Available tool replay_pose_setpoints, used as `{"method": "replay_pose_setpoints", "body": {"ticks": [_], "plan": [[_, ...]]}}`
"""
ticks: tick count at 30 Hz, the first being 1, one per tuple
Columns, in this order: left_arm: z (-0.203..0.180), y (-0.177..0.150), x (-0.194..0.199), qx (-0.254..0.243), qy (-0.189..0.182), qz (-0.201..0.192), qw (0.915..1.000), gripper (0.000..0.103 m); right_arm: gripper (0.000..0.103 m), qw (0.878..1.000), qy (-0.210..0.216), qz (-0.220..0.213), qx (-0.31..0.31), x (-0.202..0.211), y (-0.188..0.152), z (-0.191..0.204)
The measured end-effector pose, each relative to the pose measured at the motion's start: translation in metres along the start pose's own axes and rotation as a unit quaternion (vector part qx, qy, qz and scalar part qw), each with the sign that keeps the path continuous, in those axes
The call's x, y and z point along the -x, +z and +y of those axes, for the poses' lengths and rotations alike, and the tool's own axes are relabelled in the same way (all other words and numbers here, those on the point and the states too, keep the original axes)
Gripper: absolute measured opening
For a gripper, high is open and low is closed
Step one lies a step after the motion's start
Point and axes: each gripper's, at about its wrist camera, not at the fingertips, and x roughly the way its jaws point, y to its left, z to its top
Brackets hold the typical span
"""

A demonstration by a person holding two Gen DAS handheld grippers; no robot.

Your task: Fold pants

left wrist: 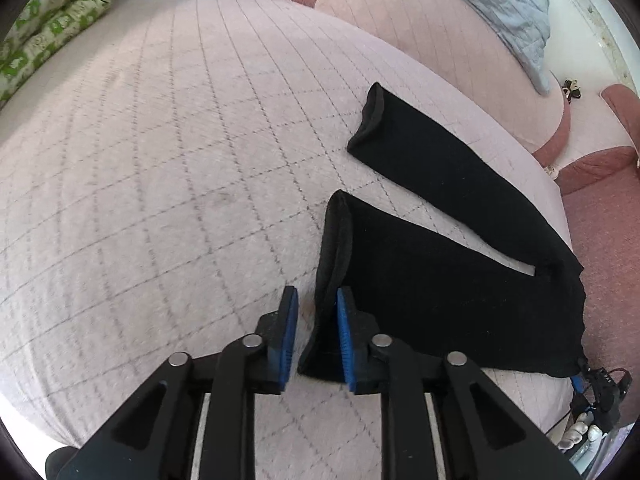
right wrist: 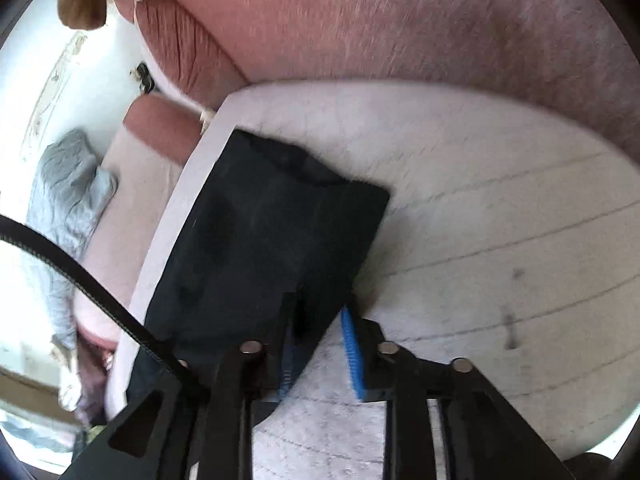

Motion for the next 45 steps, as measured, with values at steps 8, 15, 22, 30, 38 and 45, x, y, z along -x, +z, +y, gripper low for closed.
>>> {"method": "replay_pose_setpoints", "body": {"ticks": [8, 15, 22, 30, 38, 45], "plan": [[0.011, -0.028, 0.01, -0.016, -0.031, 0.006, 0.9994, 0.042, 0.037, 0.994, 0.062, 0.034, 0.085, 0.008, -0.043, 0.034], [-0.018, -0.02, -0.009, -0.04, -0.021, 0.029, 0.9986, 0.006, 0.037, 0.985, 0.086, 0.105, 0.102, -0.017, -0.083, 0.06], [-0.005, 0.0, 0.009, -0.019, -0.019, 0.027, 0.9993, 0.007, 0.007, 0.981, 0.101, 0.15, 0.066, -0.049, -0.08, 0.068], [0.025, -0.003, 0.012, -0.001, 0.059, 0.014, 0.9981, 0.009, 0.009, 0.982, 0.093, 0.135, 0.093, -0.026, -0.083, 0.049], [-0.029, -0.062, 0.074, -0.098, 0.114, -0.117, 0.9817, 0.042, 0.038, 0.958, 0.038, 0.054, 0.279, 0.017, -0.12, 0.091], [-0.09, -0.088, 0.1, -0.154, 0.097, -0.159, 0.9704, 0.057, 0.052, 0.928, 0.059, 0.043, 0.364, 0.036, -0.159, 0.124]]}}
